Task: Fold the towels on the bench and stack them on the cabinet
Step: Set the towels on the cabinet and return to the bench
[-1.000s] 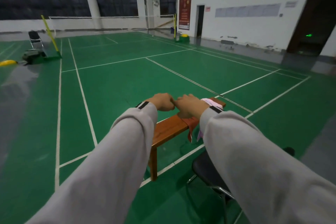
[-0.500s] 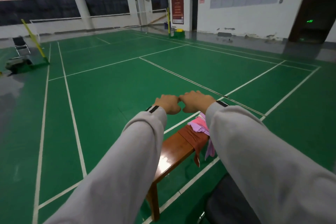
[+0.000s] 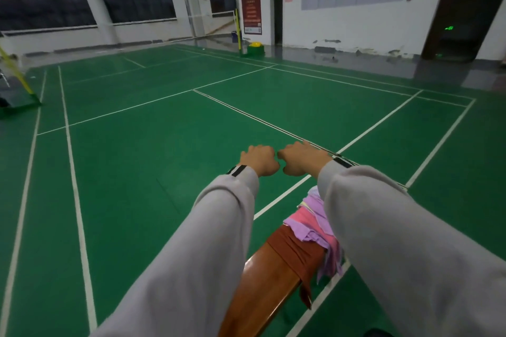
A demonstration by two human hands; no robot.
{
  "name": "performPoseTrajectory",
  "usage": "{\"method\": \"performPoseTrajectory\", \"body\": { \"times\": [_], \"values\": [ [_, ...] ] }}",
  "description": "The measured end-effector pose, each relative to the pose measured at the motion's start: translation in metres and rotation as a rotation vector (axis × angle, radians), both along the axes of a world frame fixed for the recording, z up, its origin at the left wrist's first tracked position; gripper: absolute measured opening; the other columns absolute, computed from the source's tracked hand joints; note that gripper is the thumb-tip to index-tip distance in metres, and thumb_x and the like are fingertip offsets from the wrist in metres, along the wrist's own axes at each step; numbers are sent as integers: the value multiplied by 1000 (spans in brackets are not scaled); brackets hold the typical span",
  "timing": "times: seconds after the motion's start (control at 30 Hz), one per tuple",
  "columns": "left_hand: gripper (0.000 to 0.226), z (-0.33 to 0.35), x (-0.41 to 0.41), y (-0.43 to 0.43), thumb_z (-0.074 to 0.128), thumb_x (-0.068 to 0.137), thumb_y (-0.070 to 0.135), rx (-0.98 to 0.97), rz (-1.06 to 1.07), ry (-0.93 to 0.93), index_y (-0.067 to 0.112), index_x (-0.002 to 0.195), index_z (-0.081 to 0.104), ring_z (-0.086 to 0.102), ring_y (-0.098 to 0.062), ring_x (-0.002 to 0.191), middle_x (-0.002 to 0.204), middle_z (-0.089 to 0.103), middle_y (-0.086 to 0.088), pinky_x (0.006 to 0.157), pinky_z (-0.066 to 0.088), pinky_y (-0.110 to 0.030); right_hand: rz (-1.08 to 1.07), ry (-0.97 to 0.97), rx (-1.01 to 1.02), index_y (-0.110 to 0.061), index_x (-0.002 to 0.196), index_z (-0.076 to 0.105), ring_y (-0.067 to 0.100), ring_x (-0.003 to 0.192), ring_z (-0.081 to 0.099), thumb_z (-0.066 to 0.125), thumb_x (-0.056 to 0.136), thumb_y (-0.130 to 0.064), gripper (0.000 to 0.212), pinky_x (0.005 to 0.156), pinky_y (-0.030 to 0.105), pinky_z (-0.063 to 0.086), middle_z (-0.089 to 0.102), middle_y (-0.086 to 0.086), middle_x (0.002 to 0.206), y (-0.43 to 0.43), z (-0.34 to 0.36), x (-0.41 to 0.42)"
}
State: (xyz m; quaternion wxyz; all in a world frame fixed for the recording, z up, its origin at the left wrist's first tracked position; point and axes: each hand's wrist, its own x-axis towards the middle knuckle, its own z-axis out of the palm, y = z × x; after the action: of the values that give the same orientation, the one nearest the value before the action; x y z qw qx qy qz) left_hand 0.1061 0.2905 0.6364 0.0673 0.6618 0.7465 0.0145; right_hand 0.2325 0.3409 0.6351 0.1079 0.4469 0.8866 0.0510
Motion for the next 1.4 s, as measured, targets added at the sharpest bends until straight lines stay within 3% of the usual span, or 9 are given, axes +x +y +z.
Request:
{"method": "performPoseTrajectory", "body": {
  "times": [0.17, 0.33, 0.8, 1.07, 1.4],
  "values": [
    [40, 12, -18, 101, 54, 92, 31, 15, -36, -50, 15, 129, 60, 54, -37, 126, 135, 61, -14, 103, 46, -48, -44, 43, 12, -24, 140, 53, 34, 132, 47, 53, 97, -25, 43, 115, 50, 34, 56, 12, 136, 89, 13, -26],
    [40, 11, -36, 172, 51, 91, 27, 43, 13, -73, 12, 126, 62, 53, -38, 128, 136, 60, -16, 103, 43, -48, -21, 10, 66, -22, 138, 57, 36, 145, 29, 57, 94, -30, 44, 121, 57, 21, 47, 12, 145, 158, 13, -47],
    [38, -58, -36, 352, 51, 92, 30, -22, 172, -101, 14, 123, 65, 53, -38, 127, 134, 61, -16, 102, 43, -48, 129, 8, -21, -21, 131, 61, 34, 136, 39, 53, 96, -27, 36, 120, 55, 22, 52, 12, 135, 360, -57, -55],
    [38, -155, -27, 402, 53, 92, 29, 41, 275, -89, 16, 125, 66, 55, -36, 125, 131, 63, -14, 102, 45, -45, 195, 15, -59, -20, 135, 58, 34, 134, 42, 56, 94, -28, 42, 119, 53, 24, 53, 12, 136, 430, -156, -45],
    [31, -326, -11, 364, 52, 93, 29, 103, 316, -3, 15, 117, 66, 52, -37, 124, 129, 61, -15, 102, 41, -47, 350, 95, 40, -22, 131, 60, 33, 129, 48, 57, 93, -32, 39, 113, 48, 30, 56, 11, 130, 399, -322, -38]
  ]
}}
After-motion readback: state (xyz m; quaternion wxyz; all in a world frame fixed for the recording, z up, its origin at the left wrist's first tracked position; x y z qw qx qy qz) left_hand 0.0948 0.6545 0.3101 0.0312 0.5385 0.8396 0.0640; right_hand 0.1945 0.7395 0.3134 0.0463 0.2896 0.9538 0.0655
